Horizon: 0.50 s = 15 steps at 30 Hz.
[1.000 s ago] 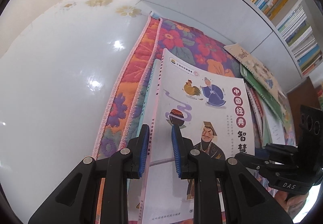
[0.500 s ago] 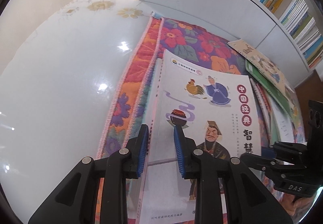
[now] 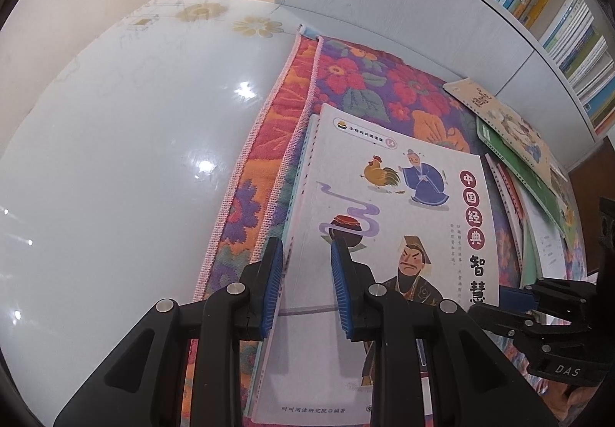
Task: Organize books
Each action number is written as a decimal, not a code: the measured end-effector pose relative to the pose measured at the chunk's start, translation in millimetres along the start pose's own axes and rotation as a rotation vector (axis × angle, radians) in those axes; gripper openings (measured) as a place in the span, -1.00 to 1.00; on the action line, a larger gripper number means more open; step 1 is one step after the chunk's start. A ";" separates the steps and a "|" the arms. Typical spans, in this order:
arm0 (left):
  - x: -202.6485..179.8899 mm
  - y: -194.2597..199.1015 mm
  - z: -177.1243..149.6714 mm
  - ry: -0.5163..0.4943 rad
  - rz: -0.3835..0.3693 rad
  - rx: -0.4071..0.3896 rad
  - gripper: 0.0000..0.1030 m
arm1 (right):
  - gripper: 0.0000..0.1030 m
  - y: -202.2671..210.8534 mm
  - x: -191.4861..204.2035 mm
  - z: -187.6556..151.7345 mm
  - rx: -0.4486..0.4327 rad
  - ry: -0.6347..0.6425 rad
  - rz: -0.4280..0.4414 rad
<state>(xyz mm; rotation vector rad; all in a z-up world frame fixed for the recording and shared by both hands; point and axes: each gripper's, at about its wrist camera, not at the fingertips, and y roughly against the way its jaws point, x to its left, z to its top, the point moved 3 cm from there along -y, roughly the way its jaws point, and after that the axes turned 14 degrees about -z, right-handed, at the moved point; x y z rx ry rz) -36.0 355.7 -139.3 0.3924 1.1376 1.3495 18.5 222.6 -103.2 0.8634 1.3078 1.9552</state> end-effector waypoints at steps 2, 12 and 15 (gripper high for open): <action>1.1 -0.3 -0.5 0.006 0.001 0.002 -0.55 | -0.49 1.2 -0.5 -0.2 0.001 -0.003 -0.017; 1.9 -1.4 -0.9 0.019 -0.003 0.002 -0.55 | -0.49 -2.3 -10.9 -2.7 0.036 -0.007 -0.064; 2.7 1.1 0.3 0.024 -0.008 -0.012 -0.55 | -0.49 -2.6 -12.1 -2.2 0.036 -0.006 -0.054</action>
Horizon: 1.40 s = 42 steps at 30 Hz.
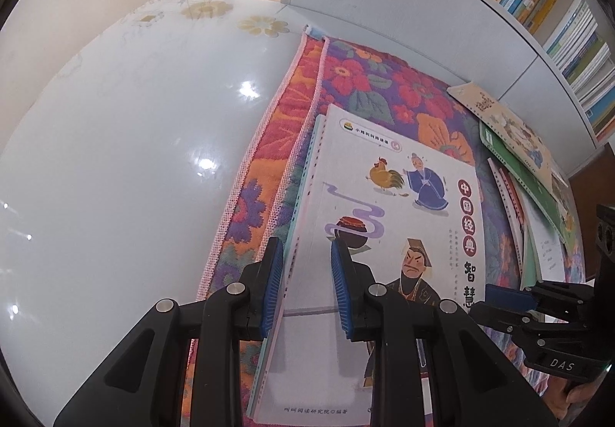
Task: Organize books
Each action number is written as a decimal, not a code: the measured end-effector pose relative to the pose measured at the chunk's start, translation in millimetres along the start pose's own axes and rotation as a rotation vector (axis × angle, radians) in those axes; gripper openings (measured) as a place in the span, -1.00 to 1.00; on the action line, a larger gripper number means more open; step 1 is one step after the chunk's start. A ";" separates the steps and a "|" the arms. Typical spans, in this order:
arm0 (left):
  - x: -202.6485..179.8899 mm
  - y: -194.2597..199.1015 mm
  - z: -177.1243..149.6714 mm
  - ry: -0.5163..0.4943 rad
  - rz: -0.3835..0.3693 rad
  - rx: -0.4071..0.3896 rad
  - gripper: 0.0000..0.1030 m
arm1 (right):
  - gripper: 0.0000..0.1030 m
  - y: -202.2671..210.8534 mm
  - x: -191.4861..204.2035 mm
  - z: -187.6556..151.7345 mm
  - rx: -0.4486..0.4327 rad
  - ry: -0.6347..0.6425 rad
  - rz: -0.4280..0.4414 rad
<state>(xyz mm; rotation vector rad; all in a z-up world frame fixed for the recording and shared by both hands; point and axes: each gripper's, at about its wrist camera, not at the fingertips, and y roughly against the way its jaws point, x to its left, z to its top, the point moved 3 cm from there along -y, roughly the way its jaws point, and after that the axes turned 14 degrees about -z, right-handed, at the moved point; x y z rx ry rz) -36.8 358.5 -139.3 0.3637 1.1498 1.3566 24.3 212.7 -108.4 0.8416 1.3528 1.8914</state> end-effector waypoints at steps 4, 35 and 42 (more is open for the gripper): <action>3.4 1.5 1.1 0.015 -0.001 -0.007 -0.55 | -0.49 -0.6 -0.6 1.5 0.002 -0.007 0.008; -46.7 -3.3 2.1 0.009 -0.082 0.003 -0.55 | -0.49 51.7 -62.6 3.9 -0.080 -0.166 0.119; -128.8 -17.1 28.3 -0.056 -0.137 -0.004 -0.55 | -0.48 83.7 -143.1 1.8 -0.140 -0.312 0.156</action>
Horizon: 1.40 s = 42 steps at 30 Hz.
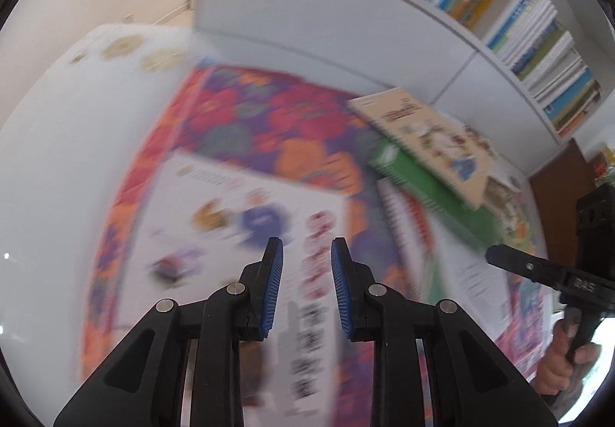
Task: Organize books
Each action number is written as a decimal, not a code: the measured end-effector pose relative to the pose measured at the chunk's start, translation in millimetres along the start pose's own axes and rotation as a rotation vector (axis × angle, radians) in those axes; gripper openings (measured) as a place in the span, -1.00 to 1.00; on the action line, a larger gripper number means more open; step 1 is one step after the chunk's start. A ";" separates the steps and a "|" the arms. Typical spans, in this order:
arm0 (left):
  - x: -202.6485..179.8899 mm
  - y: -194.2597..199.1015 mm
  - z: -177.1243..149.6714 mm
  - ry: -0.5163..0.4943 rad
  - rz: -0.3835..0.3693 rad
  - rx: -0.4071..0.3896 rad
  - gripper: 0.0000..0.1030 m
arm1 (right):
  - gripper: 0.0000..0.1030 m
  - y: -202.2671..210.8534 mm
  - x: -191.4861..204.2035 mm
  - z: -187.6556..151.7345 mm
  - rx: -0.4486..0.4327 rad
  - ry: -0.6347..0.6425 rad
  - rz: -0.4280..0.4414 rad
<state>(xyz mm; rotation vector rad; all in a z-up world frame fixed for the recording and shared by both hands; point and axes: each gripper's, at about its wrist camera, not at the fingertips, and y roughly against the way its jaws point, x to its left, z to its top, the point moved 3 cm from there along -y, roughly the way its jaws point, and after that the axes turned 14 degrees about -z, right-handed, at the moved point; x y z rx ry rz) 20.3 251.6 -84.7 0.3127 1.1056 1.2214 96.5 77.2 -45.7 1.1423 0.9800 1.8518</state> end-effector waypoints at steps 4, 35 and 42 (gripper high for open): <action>-41.2 -33.2 19.1 -0.006 -0.050 0.008 -0.55 | -0.33 21.9 -77.7 24.2 -0.068 -0.179 -0.030; -73.2 -134.5 45.9 0.093 -0.174 0.054 -0.55 | -0.76 -29.1 -172.0 88.2 -0.228 -0.510 0.124; -69.8 -126.0 45.8 0.097 -0.174 0.049 -0.55 | -0.79 -24.2 -163.2 67.6 -0.222 -0.570 0.184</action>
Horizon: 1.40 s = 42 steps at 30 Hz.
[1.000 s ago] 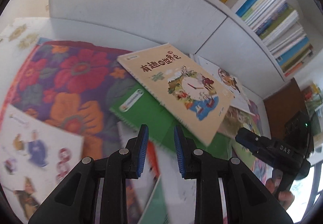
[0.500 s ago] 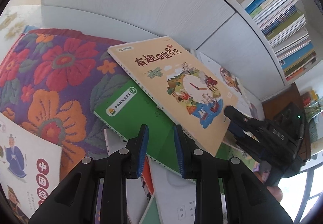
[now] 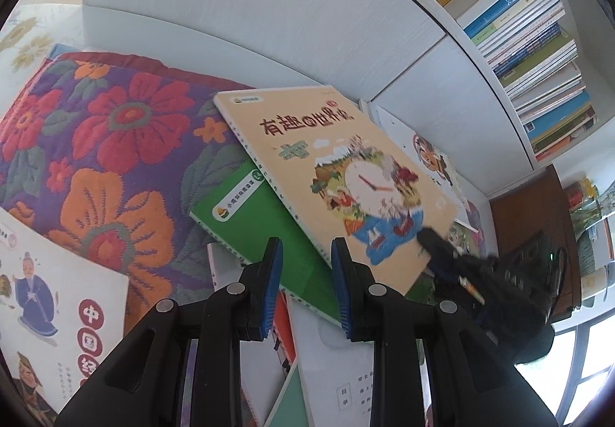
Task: Organize books
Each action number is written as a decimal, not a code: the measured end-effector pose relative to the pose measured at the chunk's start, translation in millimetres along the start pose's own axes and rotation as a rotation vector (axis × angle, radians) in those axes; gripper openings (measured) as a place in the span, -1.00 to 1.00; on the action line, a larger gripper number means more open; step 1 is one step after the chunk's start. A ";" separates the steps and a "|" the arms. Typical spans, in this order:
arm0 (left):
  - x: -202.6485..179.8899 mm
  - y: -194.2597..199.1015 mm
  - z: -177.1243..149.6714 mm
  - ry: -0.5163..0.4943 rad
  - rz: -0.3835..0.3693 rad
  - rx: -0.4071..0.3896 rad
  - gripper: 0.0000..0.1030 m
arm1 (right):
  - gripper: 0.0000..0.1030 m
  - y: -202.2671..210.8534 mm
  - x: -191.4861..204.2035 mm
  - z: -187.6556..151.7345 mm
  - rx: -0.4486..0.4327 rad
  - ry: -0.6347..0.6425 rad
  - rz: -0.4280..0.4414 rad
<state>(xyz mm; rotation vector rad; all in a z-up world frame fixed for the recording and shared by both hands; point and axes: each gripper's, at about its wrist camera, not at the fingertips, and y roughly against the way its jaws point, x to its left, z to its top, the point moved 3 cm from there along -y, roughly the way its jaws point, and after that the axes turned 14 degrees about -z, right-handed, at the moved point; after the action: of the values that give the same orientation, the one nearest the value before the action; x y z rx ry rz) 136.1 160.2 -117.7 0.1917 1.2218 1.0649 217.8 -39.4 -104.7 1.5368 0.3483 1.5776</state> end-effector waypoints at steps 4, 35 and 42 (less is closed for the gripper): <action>0.8 6.2 -11.0 0.003 0.011 0.010 -0.55 | -0.79 17.8 -2.7 -24.3 -0.007 -0.005 -0.001; -52.2 45.9 -191.1 -0.191 0.173 0.148 -0.55 | -0.08 178.9 -53.7 -152.9 0.055 0.516 -0.512; -67.9 30.0 -184.7 -0.243 0.224 0.160 -0.50 | 0.02 120.5 -30.3 -131.0 0.085 0.631 -0.546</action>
<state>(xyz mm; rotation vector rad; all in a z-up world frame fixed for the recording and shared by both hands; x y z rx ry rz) -30.5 51.5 -125.6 0.5764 1.0816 1.0998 47.5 -82.7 -63.2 0.8494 1.0955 1.5636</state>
